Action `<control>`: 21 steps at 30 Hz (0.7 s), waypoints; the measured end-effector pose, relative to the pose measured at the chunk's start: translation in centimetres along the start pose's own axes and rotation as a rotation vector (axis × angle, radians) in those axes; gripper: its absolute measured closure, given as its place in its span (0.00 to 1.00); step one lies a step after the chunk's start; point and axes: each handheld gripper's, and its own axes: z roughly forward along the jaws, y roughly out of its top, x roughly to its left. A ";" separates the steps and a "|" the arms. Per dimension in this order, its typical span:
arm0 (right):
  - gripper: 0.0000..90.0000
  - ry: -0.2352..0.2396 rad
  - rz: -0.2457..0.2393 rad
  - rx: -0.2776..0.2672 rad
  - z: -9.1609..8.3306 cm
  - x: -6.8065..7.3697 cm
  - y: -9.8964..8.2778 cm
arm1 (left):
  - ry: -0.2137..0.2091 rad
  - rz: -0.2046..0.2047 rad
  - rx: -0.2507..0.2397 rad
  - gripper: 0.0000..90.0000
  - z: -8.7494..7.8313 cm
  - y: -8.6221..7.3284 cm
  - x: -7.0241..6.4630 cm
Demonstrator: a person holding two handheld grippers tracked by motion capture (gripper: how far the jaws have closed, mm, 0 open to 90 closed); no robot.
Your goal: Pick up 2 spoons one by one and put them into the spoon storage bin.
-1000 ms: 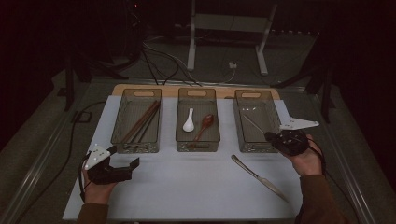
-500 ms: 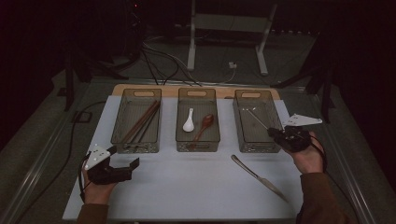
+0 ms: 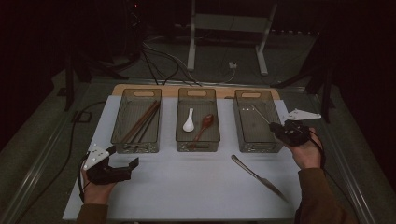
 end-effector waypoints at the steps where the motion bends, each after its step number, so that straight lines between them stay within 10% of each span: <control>1: 0.95 -0.009 0.008 0.001 0.2 -0.1 0.0 | 0.000 -0.001 -0.001 0.01 0.0 0.0 0.0; 21: 0.95 -0.108 0.105 0.027 2.7 -1.7 -0.1 | 0.003 0.003 -0.003 0.01 -0.1 0.0 0.0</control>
